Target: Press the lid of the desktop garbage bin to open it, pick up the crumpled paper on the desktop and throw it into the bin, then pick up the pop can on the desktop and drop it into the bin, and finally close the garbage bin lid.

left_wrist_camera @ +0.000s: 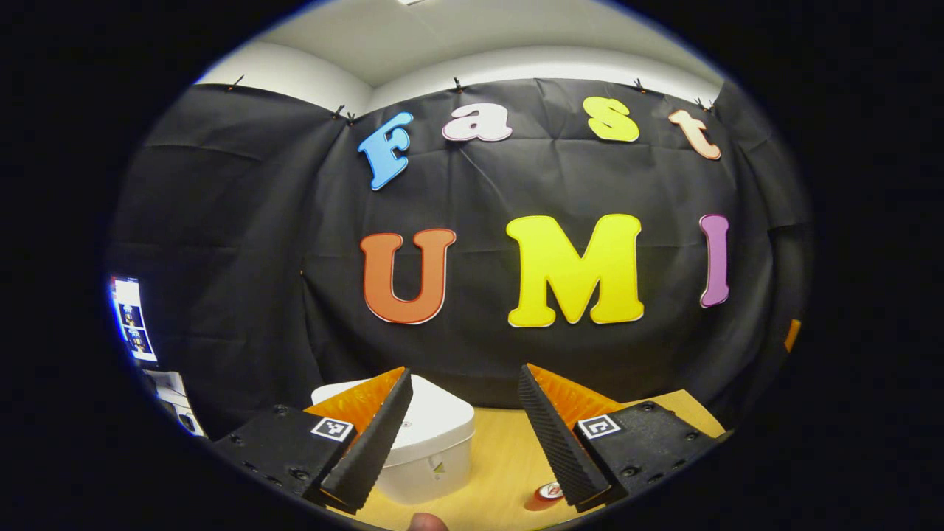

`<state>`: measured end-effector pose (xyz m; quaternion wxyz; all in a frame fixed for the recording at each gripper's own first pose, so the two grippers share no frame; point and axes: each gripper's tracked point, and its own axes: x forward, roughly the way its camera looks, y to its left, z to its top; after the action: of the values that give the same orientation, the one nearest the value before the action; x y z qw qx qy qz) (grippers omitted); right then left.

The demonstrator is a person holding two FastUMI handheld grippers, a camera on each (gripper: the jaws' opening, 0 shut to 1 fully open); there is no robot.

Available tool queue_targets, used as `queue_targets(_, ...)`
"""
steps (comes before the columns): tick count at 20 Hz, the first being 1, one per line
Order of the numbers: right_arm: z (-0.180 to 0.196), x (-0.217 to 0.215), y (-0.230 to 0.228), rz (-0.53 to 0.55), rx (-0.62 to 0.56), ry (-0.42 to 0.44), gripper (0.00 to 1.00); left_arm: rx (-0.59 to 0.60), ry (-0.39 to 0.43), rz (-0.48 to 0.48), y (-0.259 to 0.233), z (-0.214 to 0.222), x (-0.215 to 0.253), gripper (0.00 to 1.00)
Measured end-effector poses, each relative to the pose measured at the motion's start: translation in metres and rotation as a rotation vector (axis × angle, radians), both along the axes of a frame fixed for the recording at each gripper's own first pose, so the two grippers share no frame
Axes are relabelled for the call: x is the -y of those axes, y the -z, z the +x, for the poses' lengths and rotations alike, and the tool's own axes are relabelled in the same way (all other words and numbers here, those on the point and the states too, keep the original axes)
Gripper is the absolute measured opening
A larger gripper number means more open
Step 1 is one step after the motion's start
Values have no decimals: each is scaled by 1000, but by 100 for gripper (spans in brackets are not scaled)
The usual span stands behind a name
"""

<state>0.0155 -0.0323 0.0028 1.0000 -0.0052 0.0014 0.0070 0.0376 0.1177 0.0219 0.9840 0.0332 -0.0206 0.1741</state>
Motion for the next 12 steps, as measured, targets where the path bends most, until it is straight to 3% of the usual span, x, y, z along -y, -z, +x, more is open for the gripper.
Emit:
queue_targets(8,-4,30,9,-2,-35,55,95,-23,-102,31,5,14,-41,91)
queue_targets(12,-1,43,12,-1,-55,85,95,-57,-132,-2,16,27,-56,81)
